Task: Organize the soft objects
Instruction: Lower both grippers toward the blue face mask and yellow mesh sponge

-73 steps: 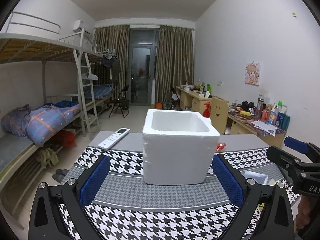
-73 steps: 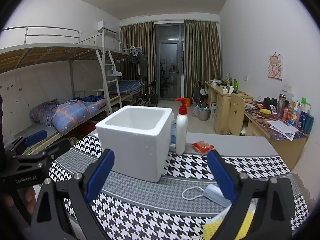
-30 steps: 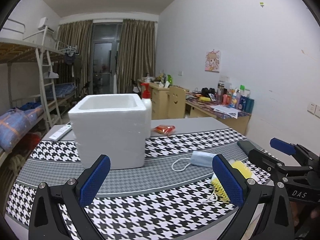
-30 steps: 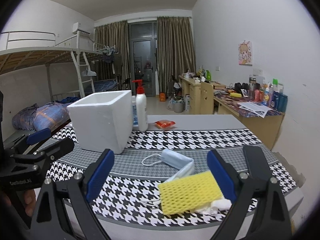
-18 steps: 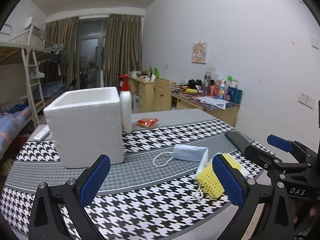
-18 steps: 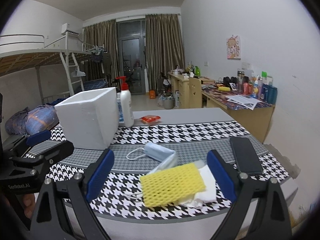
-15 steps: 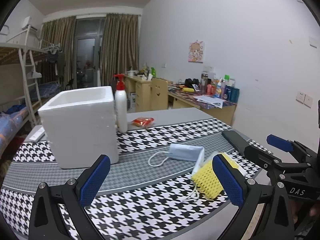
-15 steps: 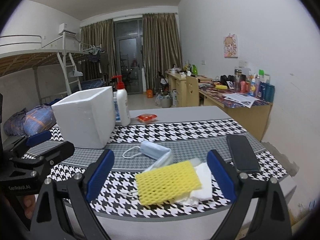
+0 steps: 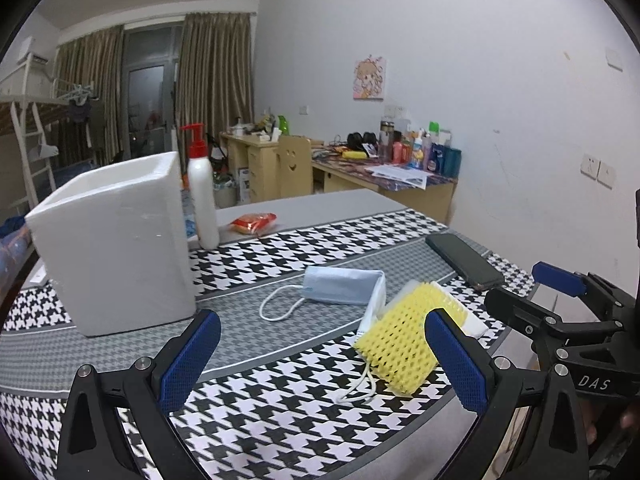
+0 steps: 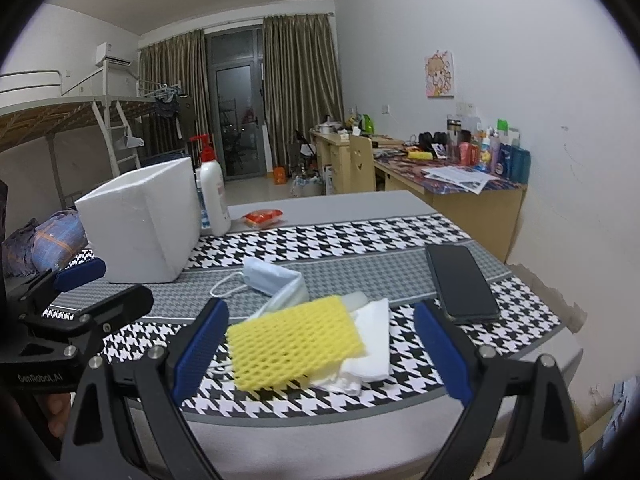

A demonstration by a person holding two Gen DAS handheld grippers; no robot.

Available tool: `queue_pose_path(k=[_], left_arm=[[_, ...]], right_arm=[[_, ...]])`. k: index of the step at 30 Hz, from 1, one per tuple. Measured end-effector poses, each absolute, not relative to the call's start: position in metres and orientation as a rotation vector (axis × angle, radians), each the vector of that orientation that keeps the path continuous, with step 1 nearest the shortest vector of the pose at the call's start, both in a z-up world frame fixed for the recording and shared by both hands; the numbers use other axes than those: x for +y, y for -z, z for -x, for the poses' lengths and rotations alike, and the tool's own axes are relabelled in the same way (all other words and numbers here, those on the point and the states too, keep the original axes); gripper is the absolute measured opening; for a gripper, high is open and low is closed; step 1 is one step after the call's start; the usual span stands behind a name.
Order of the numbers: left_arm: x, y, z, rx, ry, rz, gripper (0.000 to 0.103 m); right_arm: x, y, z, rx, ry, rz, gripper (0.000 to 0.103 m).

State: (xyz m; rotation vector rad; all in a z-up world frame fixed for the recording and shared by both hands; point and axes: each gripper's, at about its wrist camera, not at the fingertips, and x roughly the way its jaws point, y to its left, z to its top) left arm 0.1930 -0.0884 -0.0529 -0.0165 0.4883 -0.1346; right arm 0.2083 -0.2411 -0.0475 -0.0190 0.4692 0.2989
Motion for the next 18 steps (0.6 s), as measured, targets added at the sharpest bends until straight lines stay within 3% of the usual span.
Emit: queue_pose_path(k=[18], left_arm=[[-0.131,0.079,-0.227,0.59,0.255,-0.057,0.102]], right_arm=[[-0.269,0.071,-0.225,0.533,-0.227,0.019,0.096]])
